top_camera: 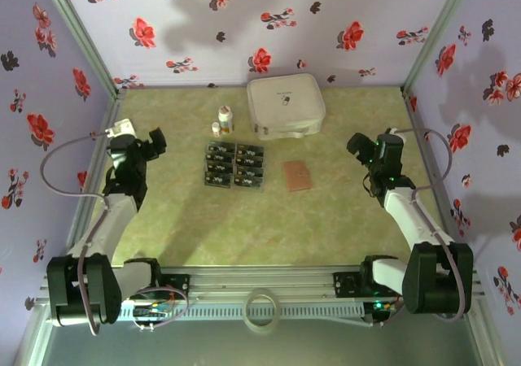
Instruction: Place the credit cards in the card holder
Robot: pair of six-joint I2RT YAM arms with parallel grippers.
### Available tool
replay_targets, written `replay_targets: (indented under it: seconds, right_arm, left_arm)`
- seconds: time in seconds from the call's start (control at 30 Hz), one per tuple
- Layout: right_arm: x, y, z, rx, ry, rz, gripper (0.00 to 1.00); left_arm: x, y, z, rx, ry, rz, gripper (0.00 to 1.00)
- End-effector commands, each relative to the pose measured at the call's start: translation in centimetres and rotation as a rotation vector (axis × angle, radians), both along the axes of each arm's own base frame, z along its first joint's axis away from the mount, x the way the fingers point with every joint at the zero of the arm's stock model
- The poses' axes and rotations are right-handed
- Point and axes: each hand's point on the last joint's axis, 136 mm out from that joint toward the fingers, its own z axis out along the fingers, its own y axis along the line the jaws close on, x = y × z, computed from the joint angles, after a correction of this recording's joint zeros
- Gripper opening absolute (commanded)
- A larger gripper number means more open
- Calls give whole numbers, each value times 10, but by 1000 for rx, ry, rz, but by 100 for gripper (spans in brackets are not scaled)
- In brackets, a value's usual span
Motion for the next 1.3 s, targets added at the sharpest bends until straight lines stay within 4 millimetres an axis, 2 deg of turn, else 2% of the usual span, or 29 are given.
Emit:
replay_targets:
  seconds: [0.0, 0.1, 0.23, 0.47, 0.7, 0.9, 1.27]
  right_arm:
    - [-11, 45, -11, 195, 103, 189, 83]
    - [-18, 68, -30, 287, 175, 256, 75]
    - [-30, 96, -52, 309, 259, 325, 68]
    - [-44, 122, -83, 330, 343, 351, 62]
    - [-50, 140, -103, 344, 389, 368, 57]
    - [-52, 151, -113, 338, 410, 385, 55]
    - [-52, 152, -125, 326, 433, 372, 54]
  left_arm:
    - [-21, -20, -9, -123, 137, -8, 100]
    - [-34, -44, -12, -150, 207, -67, 100]
    - [-53, -78, -23, -168, 254, -155, 100]
    - [-71, -114, -44, -195, 279, -249, 100]
    - [-71, -131, -59, -136, 335, -294, 100]
    - [-67, -138, -72, -106, 364, -308, 100]
    - [-55, -145, -88, -61, 384, -337, 100]
